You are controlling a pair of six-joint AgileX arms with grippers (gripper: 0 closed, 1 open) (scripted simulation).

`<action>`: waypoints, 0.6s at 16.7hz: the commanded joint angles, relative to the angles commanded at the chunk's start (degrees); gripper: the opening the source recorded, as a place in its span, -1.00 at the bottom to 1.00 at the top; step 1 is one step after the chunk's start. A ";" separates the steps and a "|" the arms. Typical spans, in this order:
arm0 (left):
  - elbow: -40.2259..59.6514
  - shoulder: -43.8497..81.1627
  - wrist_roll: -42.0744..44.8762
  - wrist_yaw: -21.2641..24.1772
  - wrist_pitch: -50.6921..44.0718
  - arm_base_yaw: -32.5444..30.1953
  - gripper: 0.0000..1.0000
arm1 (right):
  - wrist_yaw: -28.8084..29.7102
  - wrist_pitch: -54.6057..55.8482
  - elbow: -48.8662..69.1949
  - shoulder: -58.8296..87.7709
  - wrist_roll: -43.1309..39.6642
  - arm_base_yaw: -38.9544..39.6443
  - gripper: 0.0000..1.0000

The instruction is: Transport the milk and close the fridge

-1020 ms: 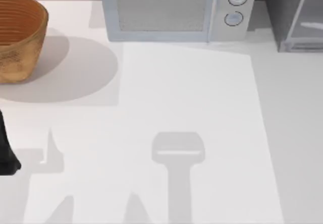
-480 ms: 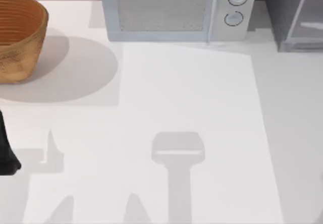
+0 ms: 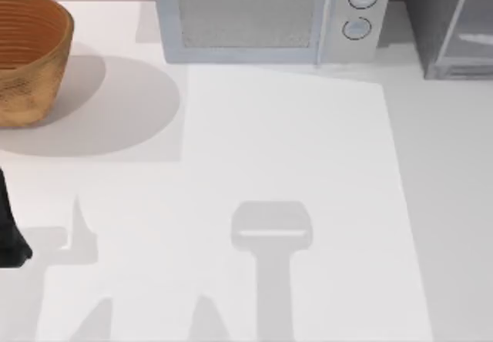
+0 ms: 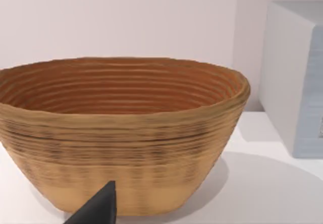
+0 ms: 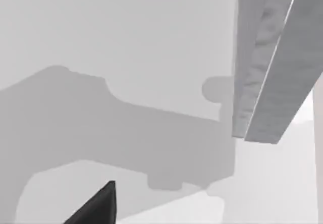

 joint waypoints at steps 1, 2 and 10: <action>0.00 0.00 0.00 0.00 0.00 0.00 1.00 | -1.94 0.73 0.99 4.06 -3.94 -3.65 1.00; 0.00 0.00 0.00 0.00 0.00 0.00 1.00 | -3.64 1.46 1.82 7.51 -7.30 -6.80 1.00; 0.00 0.00 0.00 0.00 0.00 0.00 1.00 | -7.92 3.61 3.83 15.67 -15.12 -14.58 1.00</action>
